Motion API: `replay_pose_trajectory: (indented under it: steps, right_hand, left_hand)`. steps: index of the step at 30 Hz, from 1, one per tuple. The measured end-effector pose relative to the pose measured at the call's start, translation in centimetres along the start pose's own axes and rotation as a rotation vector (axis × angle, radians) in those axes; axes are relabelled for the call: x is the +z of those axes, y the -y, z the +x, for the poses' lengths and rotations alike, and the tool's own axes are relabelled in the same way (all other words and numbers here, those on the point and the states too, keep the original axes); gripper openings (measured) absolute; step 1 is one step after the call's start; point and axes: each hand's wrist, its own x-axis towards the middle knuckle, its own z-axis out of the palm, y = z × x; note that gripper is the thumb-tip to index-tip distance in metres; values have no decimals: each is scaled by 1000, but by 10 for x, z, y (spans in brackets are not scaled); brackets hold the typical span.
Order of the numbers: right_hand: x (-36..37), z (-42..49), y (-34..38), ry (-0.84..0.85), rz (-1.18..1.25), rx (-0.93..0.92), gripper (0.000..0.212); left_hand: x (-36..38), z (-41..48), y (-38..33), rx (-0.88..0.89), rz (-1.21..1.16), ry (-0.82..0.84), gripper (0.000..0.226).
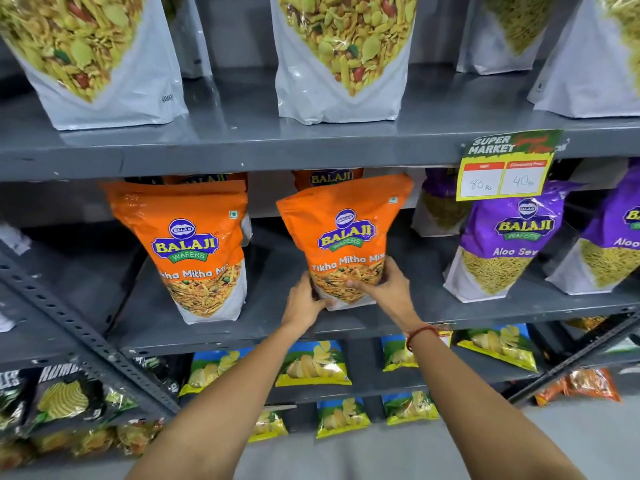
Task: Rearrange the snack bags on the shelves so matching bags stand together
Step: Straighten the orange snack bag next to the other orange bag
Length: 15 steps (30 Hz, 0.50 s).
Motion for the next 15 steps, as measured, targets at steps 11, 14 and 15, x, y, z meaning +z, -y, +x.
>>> replay_pose_trajectory:
  steps: [11,14,15]
  right_hand:
    - [24,-4,-7,61,4,66,67]
    - [20,-6,-8,64,1,70,70]
    - [19,-7,-6,67,-4,72,70]
  left_hand:
    - [-23,-3,15,-9,55,33,68]
    - [-22,-5,16,7,50,34,67]
    - [-22,-7,13,2,51,37,67]
